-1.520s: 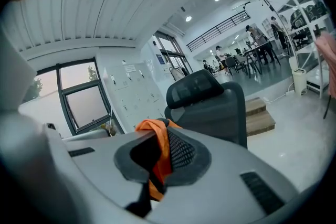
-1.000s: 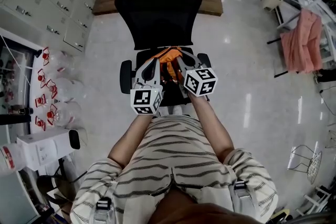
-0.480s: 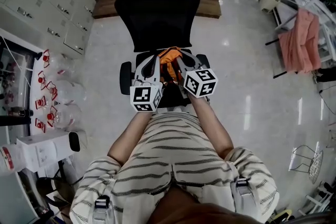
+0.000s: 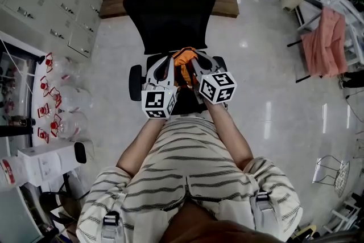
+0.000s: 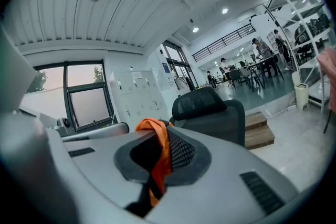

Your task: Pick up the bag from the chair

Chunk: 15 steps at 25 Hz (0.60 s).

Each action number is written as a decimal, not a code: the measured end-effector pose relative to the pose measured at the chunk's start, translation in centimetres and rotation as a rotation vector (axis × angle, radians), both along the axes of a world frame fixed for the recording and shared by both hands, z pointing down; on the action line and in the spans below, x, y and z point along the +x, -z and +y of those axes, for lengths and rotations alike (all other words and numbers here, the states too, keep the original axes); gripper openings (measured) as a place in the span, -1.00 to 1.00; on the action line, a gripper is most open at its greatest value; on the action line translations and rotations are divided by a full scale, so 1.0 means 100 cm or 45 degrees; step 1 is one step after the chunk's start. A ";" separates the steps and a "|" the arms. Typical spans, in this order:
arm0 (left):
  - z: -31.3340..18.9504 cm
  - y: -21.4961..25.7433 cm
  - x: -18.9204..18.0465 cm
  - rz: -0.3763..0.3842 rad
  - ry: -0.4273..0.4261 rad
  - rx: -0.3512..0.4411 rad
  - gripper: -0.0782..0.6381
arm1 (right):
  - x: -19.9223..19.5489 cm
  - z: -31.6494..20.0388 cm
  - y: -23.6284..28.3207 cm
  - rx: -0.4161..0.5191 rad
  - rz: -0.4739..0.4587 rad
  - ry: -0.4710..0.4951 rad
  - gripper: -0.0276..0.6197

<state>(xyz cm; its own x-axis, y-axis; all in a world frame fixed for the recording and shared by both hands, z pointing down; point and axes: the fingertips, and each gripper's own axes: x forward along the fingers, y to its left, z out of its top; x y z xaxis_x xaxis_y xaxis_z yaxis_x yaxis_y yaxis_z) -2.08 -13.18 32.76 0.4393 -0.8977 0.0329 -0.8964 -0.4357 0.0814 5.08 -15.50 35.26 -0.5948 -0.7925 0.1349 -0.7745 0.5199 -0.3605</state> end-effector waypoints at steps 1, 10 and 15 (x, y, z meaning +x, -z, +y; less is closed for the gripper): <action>0.000 0.000 -0.001 0.000 0.000 0.001 -0.72 | 0.000 0.000 0.000 0.002 0.004 -0.003 -0.84; -0.004 -0.006 0.002 -0.001 0.005 -0.015 -0.72 | 0.005 -0.002 -0.002 0.008 0.002 -0.010 -0.84; -0.007 -0.005 -0.003 -0.001 0.012 -0.013 -0.72 | 0.004 -0.004 -0.002 0.008 0.005 -0.019 -0.84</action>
